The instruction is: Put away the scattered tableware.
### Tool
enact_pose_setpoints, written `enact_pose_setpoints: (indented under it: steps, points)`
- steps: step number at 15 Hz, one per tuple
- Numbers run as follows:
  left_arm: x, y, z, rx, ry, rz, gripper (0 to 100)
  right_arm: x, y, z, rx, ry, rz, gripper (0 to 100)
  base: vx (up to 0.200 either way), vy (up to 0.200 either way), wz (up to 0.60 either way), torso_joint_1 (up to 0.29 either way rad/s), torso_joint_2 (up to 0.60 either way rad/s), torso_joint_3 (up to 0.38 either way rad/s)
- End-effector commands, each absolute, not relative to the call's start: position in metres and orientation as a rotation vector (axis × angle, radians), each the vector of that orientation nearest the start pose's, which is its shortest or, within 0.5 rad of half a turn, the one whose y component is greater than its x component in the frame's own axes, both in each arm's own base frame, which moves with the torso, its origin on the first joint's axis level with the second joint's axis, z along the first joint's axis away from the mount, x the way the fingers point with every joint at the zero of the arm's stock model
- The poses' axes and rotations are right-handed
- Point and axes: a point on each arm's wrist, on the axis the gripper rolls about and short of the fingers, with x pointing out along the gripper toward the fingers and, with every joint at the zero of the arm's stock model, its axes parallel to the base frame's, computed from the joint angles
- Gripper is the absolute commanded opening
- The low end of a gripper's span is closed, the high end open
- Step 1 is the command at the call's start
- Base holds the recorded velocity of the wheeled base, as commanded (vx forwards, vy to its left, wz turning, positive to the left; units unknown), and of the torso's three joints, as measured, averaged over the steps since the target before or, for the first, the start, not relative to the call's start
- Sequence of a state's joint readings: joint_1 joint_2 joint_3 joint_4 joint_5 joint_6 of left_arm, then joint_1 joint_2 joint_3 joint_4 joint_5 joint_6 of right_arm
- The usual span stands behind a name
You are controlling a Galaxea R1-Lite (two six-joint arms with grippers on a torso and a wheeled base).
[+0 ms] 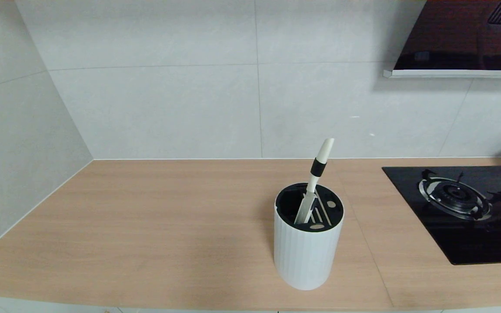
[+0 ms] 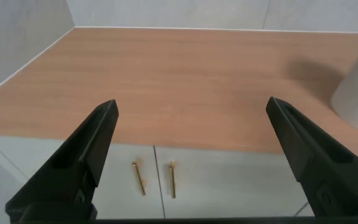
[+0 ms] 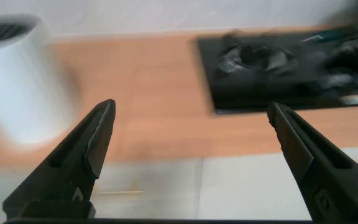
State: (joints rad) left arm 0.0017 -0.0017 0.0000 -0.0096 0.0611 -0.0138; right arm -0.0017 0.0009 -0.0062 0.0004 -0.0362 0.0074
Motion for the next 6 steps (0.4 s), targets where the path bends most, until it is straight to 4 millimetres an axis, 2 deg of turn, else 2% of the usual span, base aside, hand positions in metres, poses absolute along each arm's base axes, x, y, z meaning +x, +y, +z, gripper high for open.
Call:
enact_pose_setpoints:
  steps: [1,6]
  points:
    - [-0.0229,0.0013,0.0766,-0.014,-0.011,0.063,100,-0.0225,-0.0006,0.076,0.001,0.009,-0.023,100,0.0,0.0,0.0,0.0,0.0,0.0]
    - [-0.0229,0.0013,0.0766,-0.014,-0.011,0.063,100,-0.0229,-0.0006,0.0759,0.006,0.003,-0.025,100,0.0,0.0,0.0,0.0,0.0,0.0]
